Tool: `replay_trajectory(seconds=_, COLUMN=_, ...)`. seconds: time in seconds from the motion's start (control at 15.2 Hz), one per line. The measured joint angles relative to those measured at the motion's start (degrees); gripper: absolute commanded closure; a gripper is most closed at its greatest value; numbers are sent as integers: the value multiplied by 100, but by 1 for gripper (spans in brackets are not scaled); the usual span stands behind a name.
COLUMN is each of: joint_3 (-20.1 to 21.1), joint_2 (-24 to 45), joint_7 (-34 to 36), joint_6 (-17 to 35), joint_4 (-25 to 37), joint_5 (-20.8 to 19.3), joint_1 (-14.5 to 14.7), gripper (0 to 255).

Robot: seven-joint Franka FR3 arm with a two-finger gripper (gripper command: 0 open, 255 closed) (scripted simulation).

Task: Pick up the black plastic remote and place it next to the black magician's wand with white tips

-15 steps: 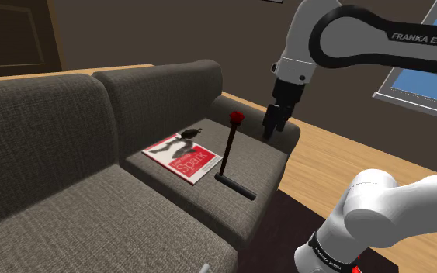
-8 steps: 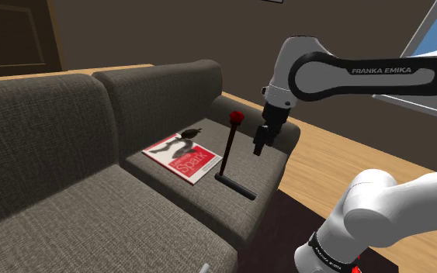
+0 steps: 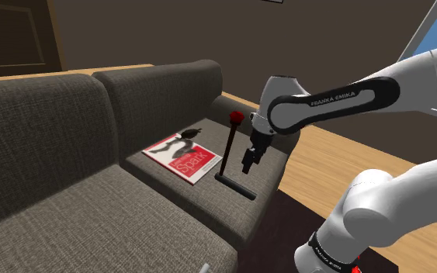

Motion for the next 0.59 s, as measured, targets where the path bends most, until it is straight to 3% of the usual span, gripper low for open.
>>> replay_trajectory(seconds=0.33, joint_3=-235, joint_2=1066, joint_7=-447, joint_6=1308, joint_4=-206, joint_5=104, joint_1=21, gripper=0)
replay_trajectory(seconds=0.59, joint_3=-345, joint_2=1710, joint_7=-703, joint_6=1994, joint_4=-227, joint_5=252, joint_1=81, gripper=0)
